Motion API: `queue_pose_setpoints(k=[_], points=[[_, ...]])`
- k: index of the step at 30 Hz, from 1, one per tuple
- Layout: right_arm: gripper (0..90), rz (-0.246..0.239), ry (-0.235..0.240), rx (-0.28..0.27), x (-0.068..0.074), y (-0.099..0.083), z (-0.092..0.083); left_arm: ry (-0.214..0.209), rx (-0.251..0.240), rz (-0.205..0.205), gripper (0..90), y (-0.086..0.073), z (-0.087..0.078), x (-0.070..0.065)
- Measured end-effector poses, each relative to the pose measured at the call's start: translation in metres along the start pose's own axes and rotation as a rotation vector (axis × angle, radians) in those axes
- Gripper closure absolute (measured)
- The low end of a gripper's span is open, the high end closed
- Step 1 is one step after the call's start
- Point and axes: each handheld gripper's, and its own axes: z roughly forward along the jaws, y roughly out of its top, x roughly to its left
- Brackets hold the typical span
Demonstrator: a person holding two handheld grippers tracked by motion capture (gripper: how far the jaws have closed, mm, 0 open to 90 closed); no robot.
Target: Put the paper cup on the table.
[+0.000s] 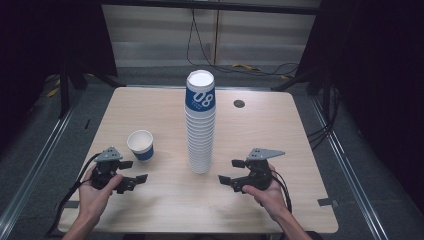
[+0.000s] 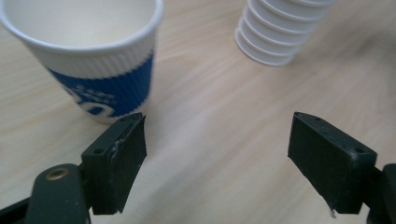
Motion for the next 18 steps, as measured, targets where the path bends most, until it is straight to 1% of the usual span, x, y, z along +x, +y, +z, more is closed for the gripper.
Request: queue_pose_setpoints(k=[1,3,4,6,8,9,10,11,12,13,14,15,16,17,18], points=[[16.6,-0.002,-0.002,0.003,0.000,-0.001,-0.001,0.000,-0.012,0.007,19.3,-0.002,-0.002,-0.004],[16.4,0.001,-0.008,0.006,0.000,-0.003,-0.002,-0.001,-0.026,-0.001,19.3,-0.005,-0.003,-0.009],[16.0,0.005,-0.011,0.004,0.000,-0.005,-0.003,-0.011,-0.033,-0.004,19.3,-0.007,-0.002,-0.011],[14.4,0.004,-0.017,0.014,0.000,-0.006,-0.004,0.011,-0.049,-0.002,19.3,-0.009,0.000,-0.013],[14.6,-0.007,-0.016,0.017,0.002,-0.004,-0.004,0.004,-0.070,-0.023,19.1,-0.010,0.002,-0.015],[14.6,-0.001,-0.024,0.011,0.003,-0.004,-0.005,-0.013,-0.094,-0.031,19.1,-0.011,0.004,-0.019],[14.6,0.002,-0.023,0.007,0.004,-0.005,-0.006,-0.019,-0.103,-0.014,19.1,-0.010,0.007,-0.023],[14.6,-0.008,-0.025,0.010,0.006,-0.005,-0.006,-0.030,-0.102,0.002,19.1,-0.009,0.010,-0.027],[14.6,-0.017,-0.031,0.011,0.007,-0.006,-0.006,-0.044,-0.101,0.009,18.9,-0.008,0.013,-0.029],[14.6,-0.014,-0.033,0.009,0.008,-0.008,-0.007,-0.053,-0.109,0.009,18.9,-0.008,0.015,-0.031],[14.6,-0.007,-0.029,0.008,0.009,-0.009,-0.008,-0.064,-0.122,0.019,18.9,-0.006,0.018,-0.032],[14.6,-0.004,-0.038,0.002,0.009,-0.012,-0.009,-0.064,-0.136,0.031,18.9,-0.005,0.020,-0.033],[14.6,-0.003,-0.045,-0.001,0.009,-0.013,-0.009,-0.048,-0.145,0.054,18.9,-0.005,0.023,-0.035],[14.6,0.004,-0.047,-0.008,0.009,-0.015,-0.010,-0.049,-0.143,0.052,18.9,-0.005,0.026,-0.036],[14.6,0.012,-0.052,-0.019,0.008,-0.018,-0.010,-0.066,-0.156,0.044,18.9,-0.006,0.028,-0.037]])
